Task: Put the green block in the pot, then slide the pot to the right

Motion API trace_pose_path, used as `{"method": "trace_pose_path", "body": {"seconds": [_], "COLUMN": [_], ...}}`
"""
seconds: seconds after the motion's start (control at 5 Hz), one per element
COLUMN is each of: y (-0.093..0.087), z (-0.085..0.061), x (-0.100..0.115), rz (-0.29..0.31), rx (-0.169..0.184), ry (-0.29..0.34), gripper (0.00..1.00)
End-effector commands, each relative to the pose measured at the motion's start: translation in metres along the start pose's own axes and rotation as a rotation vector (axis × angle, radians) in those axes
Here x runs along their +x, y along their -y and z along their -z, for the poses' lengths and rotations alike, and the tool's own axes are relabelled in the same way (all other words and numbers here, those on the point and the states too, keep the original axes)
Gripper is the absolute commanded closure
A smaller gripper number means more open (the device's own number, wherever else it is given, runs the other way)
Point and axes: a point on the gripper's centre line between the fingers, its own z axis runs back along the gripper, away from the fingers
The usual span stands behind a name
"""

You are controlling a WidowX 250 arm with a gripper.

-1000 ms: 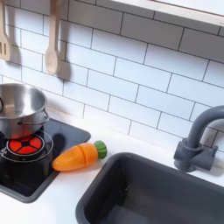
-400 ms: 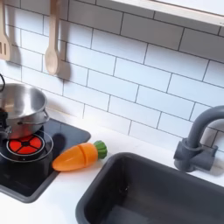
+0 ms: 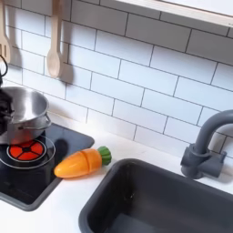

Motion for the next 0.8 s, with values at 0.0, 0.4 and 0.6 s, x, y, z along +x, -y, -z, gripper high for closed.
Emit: {"method": "trace_pose_path", "body": {"seconds": [0.0,0.4,0.6], "y": [-0.012,-0.017,-0.02], "z": [-0.003,0.0,0.002], "x": [0.023,0.043,0.053], "rz": [-0.034,-0.058,-0.078], "rx": [0.027,0.029,0.034], "ry": [0.061,0.099,0.121], "gripper": [1.0,1.0,1.0]}}
